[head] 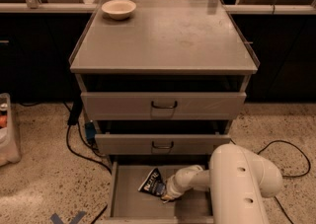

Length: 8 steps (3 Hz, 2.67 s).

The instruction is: Pick blue chip bag from bottom drawer and place on counter

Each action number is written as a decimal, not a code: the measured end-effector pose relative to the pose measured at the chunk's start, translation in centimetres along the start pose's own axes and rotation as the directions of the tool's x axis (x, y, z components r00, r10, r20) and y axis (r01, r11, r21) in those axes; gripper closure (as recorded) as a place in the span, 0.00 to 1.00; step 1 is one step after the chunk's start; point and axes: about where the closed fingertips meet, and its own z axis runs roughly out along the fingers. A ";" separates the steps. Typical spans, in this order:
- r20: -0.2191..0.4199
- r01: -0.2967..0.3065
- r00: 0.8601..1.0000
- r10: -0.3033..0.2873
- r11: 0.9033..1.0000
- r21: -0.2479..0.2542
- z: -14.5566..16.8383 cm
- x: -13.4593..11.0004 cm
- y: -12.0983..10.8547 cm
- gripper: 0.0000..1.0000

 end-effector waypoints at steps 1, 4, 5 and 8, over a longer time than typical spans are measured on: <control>0.000 0.000 1.000 0.000 1.000 0.000 0.0 0.0 0.0 0.89; 0.000 0.000 1.000 0.000 1.000 0.000 -0.3 -0.1 0.0 1.00; -0.024 0.028 0.999 -0.028 0.999 0.030 -2.4 -0.7 -0.9 1.00; -0.082 0.177 0.983 -0.164 0.966 0.188 -17.2 -6.3 -5.8 1.00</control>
Offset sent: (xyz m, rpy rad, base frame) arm 0.0000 0.0000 0.0000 0.0000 0.0000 0.0000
